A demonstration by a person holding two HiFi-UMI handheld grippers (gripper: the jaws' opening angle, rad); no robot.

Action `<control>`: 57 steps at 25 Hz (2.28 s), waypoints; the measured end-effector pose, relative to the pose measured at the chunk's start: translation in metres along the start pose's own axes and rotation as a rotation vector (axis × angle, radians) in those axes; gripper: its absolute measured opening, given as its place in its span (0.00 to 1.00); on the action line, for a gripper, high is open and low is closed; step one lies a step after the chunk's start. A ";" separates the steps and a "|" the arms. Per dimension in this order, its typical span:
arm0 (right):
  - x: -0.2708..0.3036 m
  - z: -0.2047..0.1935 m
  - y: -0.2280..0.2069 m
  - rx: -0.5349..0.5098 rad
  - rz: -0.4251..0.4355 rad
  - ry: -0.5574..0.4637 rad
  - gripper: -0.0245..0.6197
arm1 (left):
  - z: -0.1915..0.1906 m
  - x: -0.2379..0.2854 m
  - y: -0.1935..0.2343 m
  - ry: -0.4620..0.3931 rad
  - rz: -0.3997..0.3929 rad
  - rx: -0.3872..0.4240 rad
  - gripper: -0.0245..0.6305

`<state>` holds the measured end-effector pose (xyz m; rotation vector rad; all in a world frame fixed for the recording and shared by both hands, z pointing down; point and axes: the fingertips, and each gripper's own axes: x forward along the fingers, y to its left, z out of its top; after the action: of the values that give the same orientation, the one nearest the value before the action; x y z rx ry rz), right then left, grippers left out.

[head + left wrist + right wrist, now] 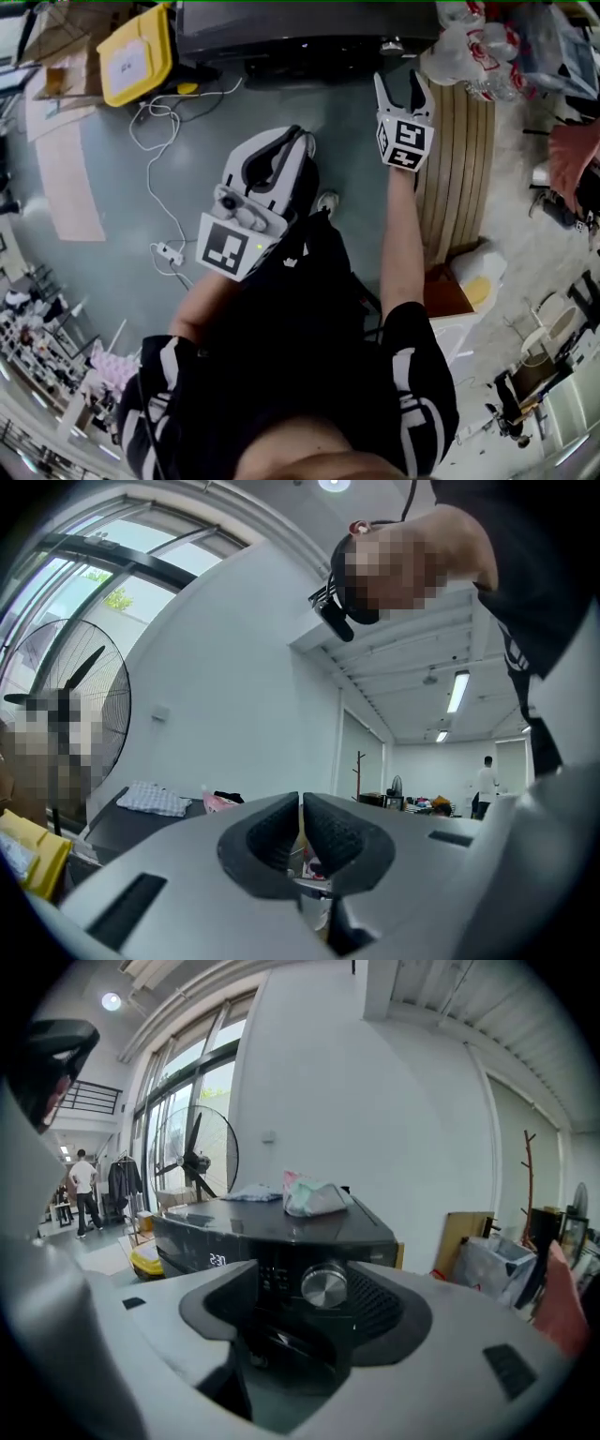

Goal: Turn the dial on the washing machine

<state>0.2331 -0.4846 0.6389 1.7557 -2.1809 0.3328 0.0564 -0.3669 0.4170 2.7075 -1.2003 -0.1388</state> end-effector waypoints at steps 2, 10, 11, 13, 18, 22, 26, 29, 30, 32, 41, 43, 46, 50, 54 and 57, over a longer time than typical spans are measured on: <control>0.031 -0.023 -0.010 -0.006 -0.011 0.027 0.53 | -0.012 0.011 0.010 0.005 -0.010 -0.004 0.09; 0.101 -0.057 -0.031 -0.076 -0.021 0.083 0.53 | -0.043 0.039 0.035 0.025 -0.015 0.003 0.09; 0.105 -0.059 -0.032 -0.080 -0.023 0.088 0.53 | -0.046 0.041 0.037 0.026 -0.011 0.000 0.09; 0.111 -0.060 -0.034 -0.079 -0.026 0.096 0.53 | -0.049 0.043 0.040 0.028 -0.005 -0.008 0.09; 0.112 -0.060 -0.035 0.003 0.002 0.073 0.50 | -0.052 0.048 0.040 0.032 -0.010 -0.011 0.09; 0.113 -0.063 -0.039 0.322 0.099 0.037 0.50 | -0.054 0.048 0.039 0.029 -0.011 -0.023 0.09; 0.112 -0.060 -0.040 0.372 0.094 -0.002 0.50 | -0.054 0.047 0.039 0.025 -0.018 -0.030 0.09; 0.111 -0.057 -0.035 0.117 0.009 0.034 0.56 | -0.055 0.045 0.039 0.029 -0.014 -0.025 0.09; 0.112 -0.058 -0.035 0.043 -0.017 0.052 0.56 | -0.055 0.044 0.039 0.030 -0.012 -0.023 0.09; 0.114 -0.060 -0.035 -0.077 -0.060 0.077 0.56 | -0.057 0.042 0.040 0.033 -0.007 -0.022 0.09; 0.115 -0.058 -0.038 0.308 0.037 0.030 0.49 | -0.059 0.041 0.046 0.026 -0.002 -0.036 0.09; 0.114 -0.058 -0.038 0.301 0.029 0.027 0.49 | -0.059 0.041 0.046 0.024 -0.007 -0.037 0.09; 0.113 -0.059 -0.037 0.241 0.009 0.035 0.54 | -0.058 0.041 0.045 0.023 -0.011 -0.038 0.09; 0.096 -0.064 -0.034 0.191 -0.011 0.078 0.56 | -0.050 0.034 0.038 0.010 -0.010 -0.031 0.09; 0.040 -0.036 -0.019 0.211 0.027 0.058 0.54 | -0.021 0.013 0.017 -0.031 -0.006 -0.008 0.09; -0.029 0.000 0.003 0.246 0.076 0.028 0.35 | 0.014 -0.017 -0.014 -0.058 0.012 0.023 0.09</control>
<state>0.2355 -0.4581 0.6275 1.7803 -2.2709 0.6655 0.0534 -0.3470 0.4002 2.7331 -1.2405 -0.2049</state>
